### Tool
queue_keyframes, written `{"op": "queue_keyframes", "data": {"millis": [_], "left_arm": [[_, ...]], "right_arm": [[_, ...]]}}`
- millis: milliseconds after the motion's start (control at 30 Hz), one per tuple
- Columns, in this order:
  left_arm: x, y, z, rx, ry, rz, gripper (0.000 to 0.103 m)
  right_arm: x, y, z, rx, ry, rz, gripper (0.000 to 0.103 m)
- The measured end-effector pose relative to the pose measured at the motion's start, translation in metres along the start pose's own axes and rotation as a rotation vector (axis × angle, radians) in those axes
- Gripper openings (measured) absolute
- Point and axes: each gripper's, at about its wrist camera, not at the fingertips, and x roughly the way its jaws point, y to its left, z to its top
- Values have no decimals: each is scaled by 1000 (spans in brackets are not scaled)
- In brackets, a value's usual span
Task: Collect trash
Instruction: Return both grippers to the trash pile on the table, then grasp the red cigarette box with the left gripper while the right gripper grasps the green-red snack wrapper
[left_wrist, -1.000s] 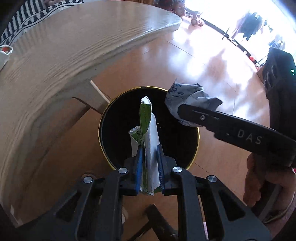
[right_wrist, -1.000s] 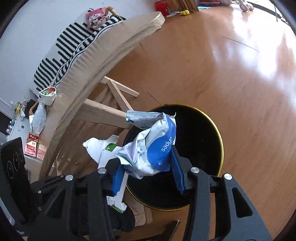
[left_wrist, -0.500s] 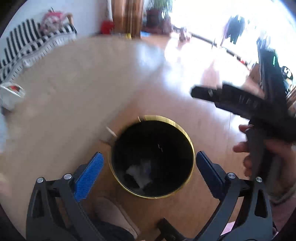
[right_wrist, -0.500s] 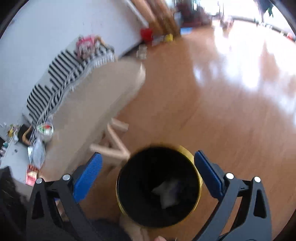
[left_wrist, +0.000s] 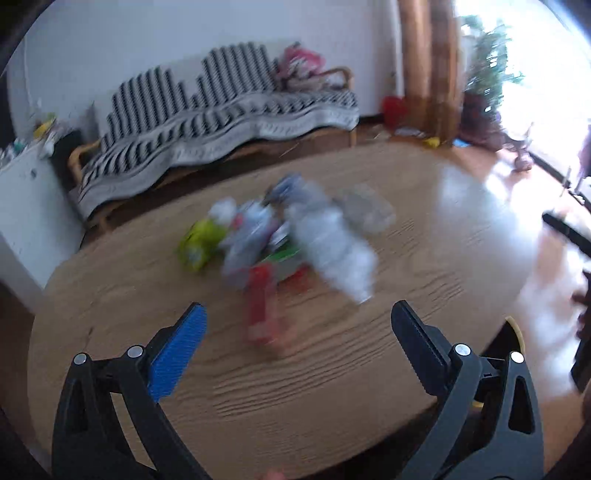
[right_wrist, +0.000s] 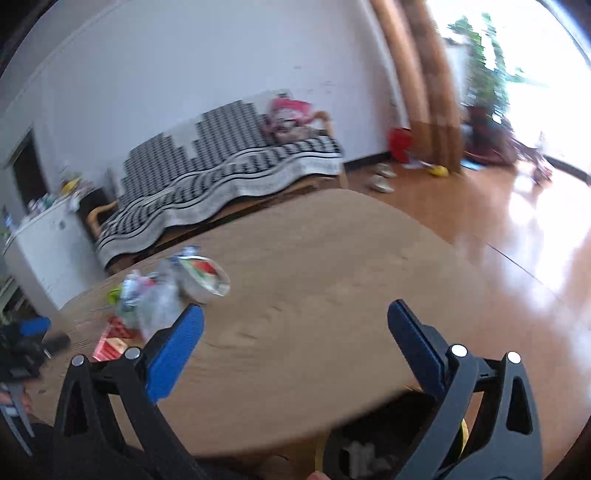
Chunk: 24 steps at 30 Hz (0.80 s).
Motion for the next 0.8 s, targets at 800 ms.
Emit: {"op": "queue_keyframes", "data": {"millis": [800], "left_arm": [[103,48,-2,-88,154,3,97]], "right_arm": [[192,107,30,-142,270,77,96]]}}
